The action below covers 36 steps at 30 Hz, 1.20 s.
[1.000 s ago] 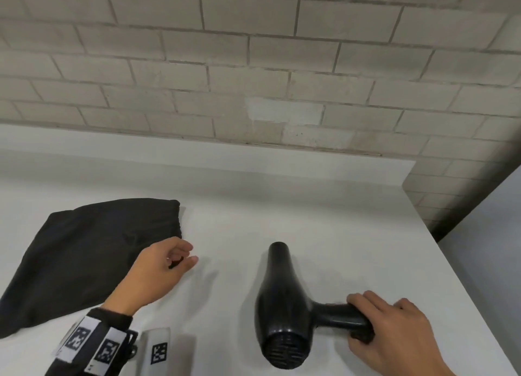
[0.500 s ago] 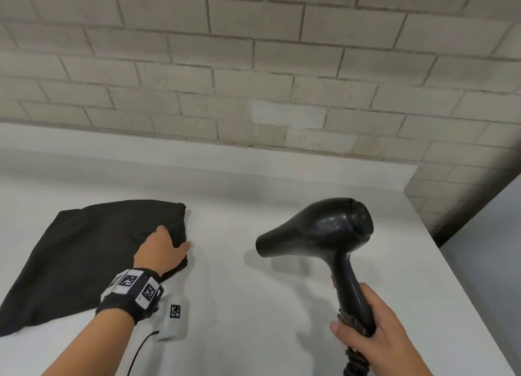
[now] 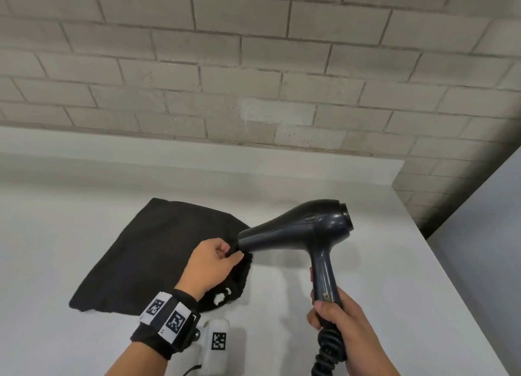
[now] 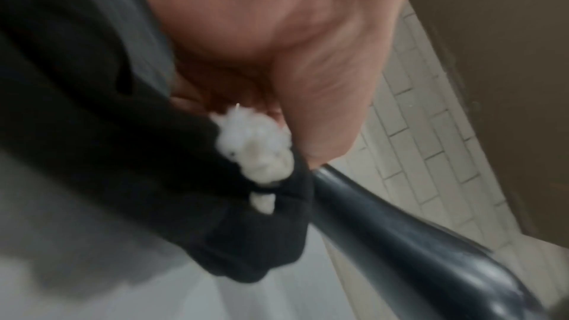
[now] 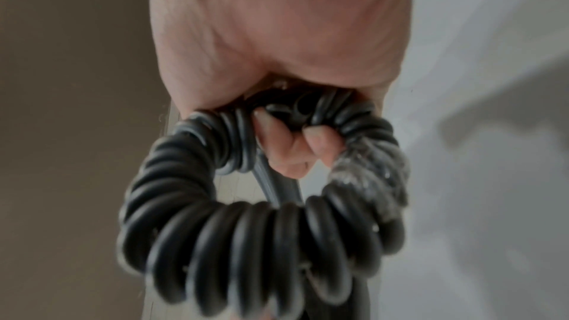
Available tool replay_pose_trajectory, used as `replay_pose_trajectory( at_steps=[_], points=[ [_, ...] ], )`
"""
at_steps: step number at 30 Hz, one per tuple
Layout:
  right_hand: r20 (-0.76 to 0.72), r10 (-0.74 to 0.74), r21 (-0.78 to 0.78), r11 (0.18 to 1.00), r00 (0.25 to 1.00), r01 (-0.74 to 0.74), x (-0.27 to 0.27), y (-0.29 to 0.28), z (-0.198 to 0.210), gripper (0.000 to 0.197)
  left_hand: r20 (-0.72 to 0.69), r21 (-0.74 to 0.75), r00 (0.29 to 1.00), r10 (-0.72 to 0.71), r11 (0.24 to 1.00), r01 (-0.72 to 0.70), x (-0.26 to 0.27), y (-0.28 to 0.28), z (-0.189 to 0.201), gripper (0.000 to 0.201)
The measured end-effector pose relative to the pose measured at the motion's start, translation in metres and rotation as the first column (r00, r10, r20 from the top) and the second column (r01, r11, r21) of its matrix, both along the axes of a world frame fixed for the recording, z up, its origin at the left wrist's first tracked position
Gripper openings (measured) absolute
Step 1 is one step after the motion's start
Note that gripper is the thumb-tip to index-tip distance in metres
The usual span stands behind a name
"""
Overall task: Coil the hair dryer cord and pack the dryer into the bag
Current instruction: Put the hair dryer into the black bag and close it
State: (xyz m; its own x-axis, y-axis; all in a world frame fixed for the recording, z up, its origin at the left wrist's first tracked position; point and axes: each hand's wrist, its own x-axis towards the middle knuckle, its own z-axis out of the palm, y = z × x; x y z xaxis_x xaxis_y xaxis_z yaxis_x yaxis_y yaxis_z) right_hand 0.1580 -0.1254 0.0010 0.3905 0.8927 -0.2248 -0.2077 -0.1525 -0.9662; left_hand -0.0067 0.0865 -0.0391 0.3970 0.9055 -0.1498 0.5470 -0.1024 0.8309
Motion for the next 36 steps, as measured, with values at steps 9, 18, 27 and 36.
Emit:
replay_pose_trajectory(
  at_steps=[9, 18, 27, 36],
  points=[
    [-0.072, -0.072, 0.002, 0.997, 0.995, 0.072, 0.002, -0.002, -0.007, 0.07, 0.205, 0.0, 0.976, 0.072, 0.997, -0.074, 0.022, -0.008, 0.036, 0.026],
    [-0.053, 0.079, -0.085, 0.993, 0.995, -0.084, -0.011, 0.006, 0.004, 0.05, 0.114, 0.206, 0.993, -0.009, 0.978, -0.015, 0.039, -0.007, 0.058, 0.028],
    [0.299, 0.277, -0.33, 0.928, 0.913, -0.174, -0.026, 0.012, 0.018, 0.037, 0.246, 0.283, 0.953, -0.175, 0.954, 0.102, 0.048, -0.005, 0.089, 0.023],
    [0.291, 0.446, -0.436, 0.85, 0.847, -0.297, -0.023, 0.022, 0.026, 0.04, -0.089, 0.635, 0.854, -0.513, 0.631, 0.445, 0.04, -0.034, 0.113, 0.017]
  ],
)
